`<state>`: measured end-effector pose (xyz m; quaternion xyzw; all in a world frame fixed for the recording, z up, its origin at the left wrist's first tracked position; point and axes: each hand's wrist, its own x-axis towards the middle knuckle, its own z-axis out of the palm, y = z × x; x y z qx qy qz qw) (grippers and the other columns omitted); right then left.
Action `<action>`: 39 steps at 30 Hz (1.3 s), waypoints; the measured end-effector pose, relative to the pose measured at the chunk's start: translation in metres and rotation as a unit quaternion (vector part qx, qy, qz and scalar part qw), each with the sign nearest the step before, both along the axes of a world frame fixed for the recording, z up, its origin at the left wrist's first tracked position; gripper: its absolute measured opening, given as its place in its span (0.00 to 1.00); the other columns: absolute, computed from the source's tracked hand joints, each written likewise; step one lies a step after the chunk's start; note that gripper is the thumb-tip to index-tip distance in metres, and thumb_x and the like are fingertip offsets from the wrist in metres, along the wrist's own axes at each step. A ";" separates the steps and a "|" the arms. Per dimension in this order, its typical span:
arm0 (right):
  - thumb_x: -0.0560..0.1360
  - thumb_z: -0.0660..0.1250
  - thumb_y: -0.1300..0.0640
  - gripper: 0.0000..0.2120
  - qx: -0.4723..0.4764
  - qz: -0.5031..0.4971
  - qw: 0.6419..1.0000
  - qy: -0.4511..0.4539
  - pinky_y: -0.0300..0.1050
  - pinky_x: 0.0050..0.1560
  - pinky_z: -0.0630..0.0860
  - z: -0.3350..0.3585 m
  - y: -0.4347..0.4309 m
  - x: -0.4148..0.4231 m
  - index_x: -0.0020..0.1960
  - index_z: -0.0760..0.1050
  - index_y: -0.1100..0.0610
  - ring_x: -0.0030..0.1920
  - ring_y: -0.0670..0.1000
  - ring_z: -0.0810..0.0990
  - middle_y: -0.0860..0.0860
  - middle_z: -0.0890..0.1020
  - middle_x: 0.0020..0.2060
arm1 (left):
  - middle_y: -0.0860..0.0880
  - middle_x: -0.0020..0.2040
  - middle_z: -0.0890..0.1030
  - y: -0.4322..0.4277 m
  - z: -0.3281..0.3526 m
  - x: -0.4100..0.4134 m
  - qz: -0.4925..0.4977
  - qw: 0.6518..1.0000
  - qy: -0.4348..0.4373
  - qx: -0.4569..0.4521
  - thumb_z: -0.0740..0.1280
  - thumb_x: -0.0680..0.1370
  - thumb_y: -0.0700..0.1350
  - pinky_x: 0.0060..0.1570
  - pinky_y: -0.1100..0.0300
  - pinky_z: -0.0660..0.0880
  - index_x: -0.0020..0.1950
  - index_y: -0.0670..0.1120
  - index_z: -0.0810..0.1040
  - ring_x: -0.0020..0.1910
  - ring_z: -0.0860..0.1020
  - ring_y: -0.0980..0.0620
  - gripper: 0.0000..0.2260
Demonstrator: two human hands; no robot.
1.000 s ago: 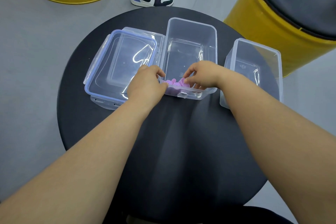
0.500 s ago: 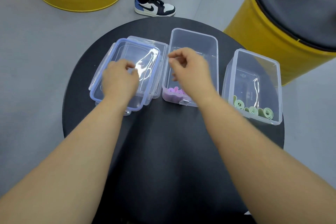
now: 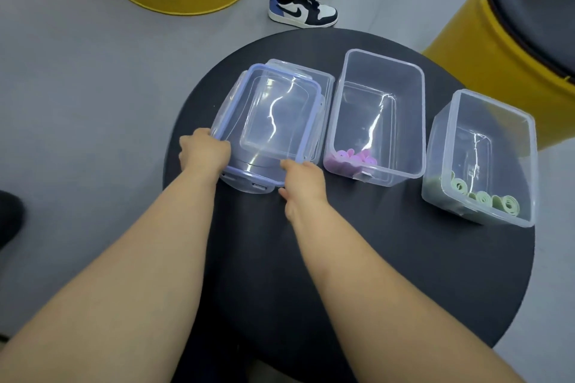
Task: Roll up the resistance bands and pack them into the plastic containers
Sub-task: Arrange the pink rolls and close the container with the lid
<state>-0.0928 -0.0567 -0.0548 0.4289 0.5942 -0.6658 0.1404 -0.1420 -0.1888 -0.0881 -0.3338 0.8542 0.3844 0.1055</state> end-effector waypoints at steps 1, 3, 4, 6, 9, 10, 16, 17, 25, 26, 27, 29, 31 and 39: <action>0.73 0.65 0.62 0.14 0.011 -0.022 1.000 0.005 0.40 0.31 0.67 -0.003 -0.001 -0.002 0.59 0.73 0.61 0.33 0.49 0.68 0.54 0.71 0.50 | 0.41 0.58 0.72 -0.003 -0.001 0.001 0.000 1.000 0.001 0.006 0.62 0.75 0.42 0.40 0.54 0.72 0.56 0.44 0.77 0.49 0.77 0.37 0.11; 0.72 0.65 0.65 0.14 0.031 -0.044 0.998 0.016 0.40 0.31 0.67 -0.006 -0.003 -0.002 0.58 0.73 0.63 0.32 0.49 0.67 0.55 0.73 0.46 | 0.39 0.48 0.73 -0.008 0.000 0.002 -0.001 1.000 0.006 0.022 0.62 0.74 0.40 0.34 0.56 0.70 0.43 0.45 0.77 0.36 0.73 0.40 0.04; 0.73 0.65 0.66 0.12 0.031 -0.047 0.998 0.019 0.41 0.33 0.70 -0.006 -0.005 -0.001 0.56 0.73 0.62 0.32 0.49 0.68 0.54 0.73 0.43 | 0.40 0.42 0.71 -0.011 0.000 0.002 0.006 0.999 0.012 0.038 0.62 0.74 0.38 0.33 0.56 0.69 0.36 0.45 0.73 0.32 0.70 0.42 0.07; 0.73 0.65 0.68 0.11 0.009 -0.051 0.998 0.028 0.44 0.42 0.75 -0.007 -0.008 0.002 0.54 0.73 0.59 0.34 0.48 0.71 0.52 0.74 0.40 | 0.43 0.34 0.69 -0.018 0.001 0.004 0.034 0.996 0.012 0.085 0.62 0.74 0.36 0.38 0.52 0.75 0.31 0.46 0.69 0.35 0.70 0.44 0.12; 0.74 0.66 0.68 0.14 -0.021 -0.048 0.997 0.054 0.44 0.45 0.76 0.004 -0.015 0.005 0.56 0.71 0.53 0.36 0.48 0.73 0.51 0.76 0.43 | 0.50 0.34 0.69 -0.027 0.008 0.009 0.098 0.980 0.009 0.172 0.62 0.77 0.36 0.45 0.52 0.77 0.35 0.48 0.69 0.42 0.72 0.45 0.12; 0.74 0.66 0.67 0.15 -0.027 -0.043 0.997 0.066 0.45 0.47 0.77 0.009 -0.016 0.006 0.56 0.70 0.52 0.38 0.48 0.74 0.51 0.77 0.44 | 0.50 0.35 0.69 -0.028 0.012 0.012 0.121 0.973 0.010 0.198 0.62 0.78 0.37 0.40 0.55 0.76 0.38 0.47 0.70 0.40 0.73 0.46 0.09; 0.75 0.65 0.67 0.16 -0.027 0.000 0.989 0.144 0.49 0.58 0.75 0.054 0.000 0.013 0.57 0.69 0.50 0.41 0.44 0.76 0.43 0.77 0.38 | 0.44 0.45 0.76 -0.019 0.044 0.019 0.172 0.949 0.059 0.257 0.65 0.75 0.49 0.37 0.54 0.77 0.39 0.45 0.74 0.41 0.74 0.46 0.09; 0.76 0.65 0.67 0.16 -0.025 0.005 0.987 0.160 0.49 0.59 0.75 0.061 0.010 0.016 0.58 0.69 0.50 0.42 0.43 0.77 0.43 0.78 0.38 | 0.45 0.44 0.76 -0.012 0.052 0.019 0.157 0.950 0.064 0.263 0.65 0.75 0.52 0.40 0.53 0.77 0.40 0.46 0.75 0.41 0.75 0.46 0.10; 0.73 0.64 0.69 0.22 0.128 0.052 0.969 0.203 0.46 0.52 0.78 0.091 0.141 0.020 0.61 0.70 0.51 0.51 0.52 0.80 0.51 0.81 0.52 | 0.44 0.47 0.82 0.084 0.086 0.006 -0.014 0.921 0.102 0.375 0.71 0.74 0.46 0.44 0.57 0.79 0.41 0.45 0.78 0.40 0.79 0.49 0.06; 0.73 0.64 0.69 0.17 0.134 0.041 0.969 0.202 0.47 0.53 0.78 0.093 0.156 0.017 0.58 0.74 0.53 0.49 0.52 0.81 0.50 0.81 0.49 | 0.44 0.48 0.82 0.096 0.088 0.002 -0.026 0.917 0.101 0.385 0.72 0.74 0.44 0.45 0.57 0.79 0.43 0.45 0.77 0.41 0.79 0.48 0.05; 0.74 0.64 0.67 0.13 0.135 0.029 0.971 0.197 0.45 0.52 0.78 0.094 0.168 0.014 0.55 0.75 0.54 0.46 0.49 0.81 0.47 0.81 0.45 | 0.43 0.49 0.82 0.106 0.090 -0.002 -0.034 0.915 0.100 0.389 0.73 0.73 0.42 0.46 0.56 0.80 0.47 0.44 0.77 0.42 0.80 0.48 0.07; 0.76 0.65 0.63 0.13 0.141 0.005 0.973 0.182 0.44 0.55 0.75 0.092 0.188 0.005 0.59 0.73 0.52 0.47 0.47 0.79 0.43 0.77 0.42 | 0.41 0.52 0.82 0.121 0.091 -0.010 -0.049 0.918 0.097 0.381 0.74 0.71 0.40 0.47 0.56 0.80 0.53 0.41 0.77 0.44 0.80 0.47 0.13; 0.76 0.65 0.61 0.25 0.159 0.004 0.973 0.169 0.49 0.64 0.71 0.084 0.201 -0.004 0.72 0.64 0.56 0.55 0.50 0.77 0.46 0.77 0.47 | 0.40 0.55 0.81 0.133 0.088 -0.017 -0.065 0.927 0.094 0.357 0.75 0.69 0.40 0.46 0.56 0.81 0.57 0.40 0.76 0.46 0.82 0.45 0.18; 0.77 0.61 0.67 0.20 0.194 0.058 0.962 0.181 0.25 0.31 0.71 0.051 0.215 -0.020 0.68 0.69 0.59 0.38 0.41 0.74 0.49 0.79 0.41 | 0.43 0.54 0.81 0.142 0.070 -0.029 -0.094 0.949 0.088 0.286 0.75 0.69 0.40 0.42 0.57 0.81 0.60 0.43 0.75 0.49 0.82 0.44 0.21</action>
